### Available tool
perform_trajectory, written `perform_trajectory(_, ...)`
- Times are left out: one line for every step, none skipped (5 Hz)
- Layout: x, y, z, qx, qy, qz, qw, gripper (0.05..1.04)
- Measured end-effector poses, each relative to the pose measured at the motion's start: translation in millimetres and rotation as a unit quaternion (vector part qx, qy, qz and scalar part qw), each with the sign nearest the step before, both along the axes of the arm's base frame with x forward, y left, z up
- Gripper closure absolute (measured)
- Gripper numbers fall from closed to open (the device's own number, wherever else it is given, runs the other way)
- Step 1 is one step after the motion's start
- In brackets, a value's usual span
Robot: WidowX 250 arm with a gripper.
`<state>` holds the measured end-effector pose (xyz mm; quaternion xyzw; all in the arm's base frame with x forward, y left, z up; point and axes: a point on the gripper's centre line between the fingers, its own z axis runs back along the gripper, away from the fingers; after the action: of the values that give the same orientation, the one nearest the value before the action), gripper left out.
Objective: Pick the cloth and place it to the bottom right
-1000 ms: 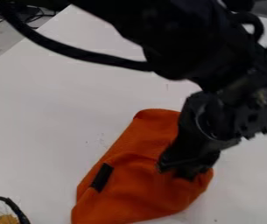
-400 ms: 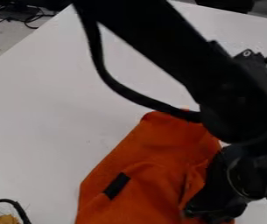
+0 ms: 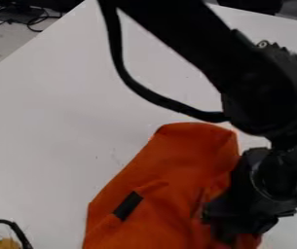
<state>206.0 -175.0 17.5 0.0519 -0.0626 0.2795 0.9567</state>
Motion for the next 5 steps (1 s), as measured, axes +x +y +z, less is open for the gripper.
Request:
perform_trajectory(8.0, 4.9, 15.8, 0.007, 0.009, -0.016, 0.9998, 0.283)
perform_trajectory(17.0, 10.2, 39.6, -0.023, -0.007, -0.010, 0.9997, 0.081)
perform_trajectory(22.4, 8.8, 55.0, -0.045, -0.020, -0.021, 0.9985, 0.082)
perform_trajectory(31.9, 4.0, 74.9, -0.073, -0.040, -0.027, 0.9962, 0.083)
perform_trajectory(39.5, 11.9, 88.5, -0.091, -0.047, -0.029, 0.9943, 0.083)
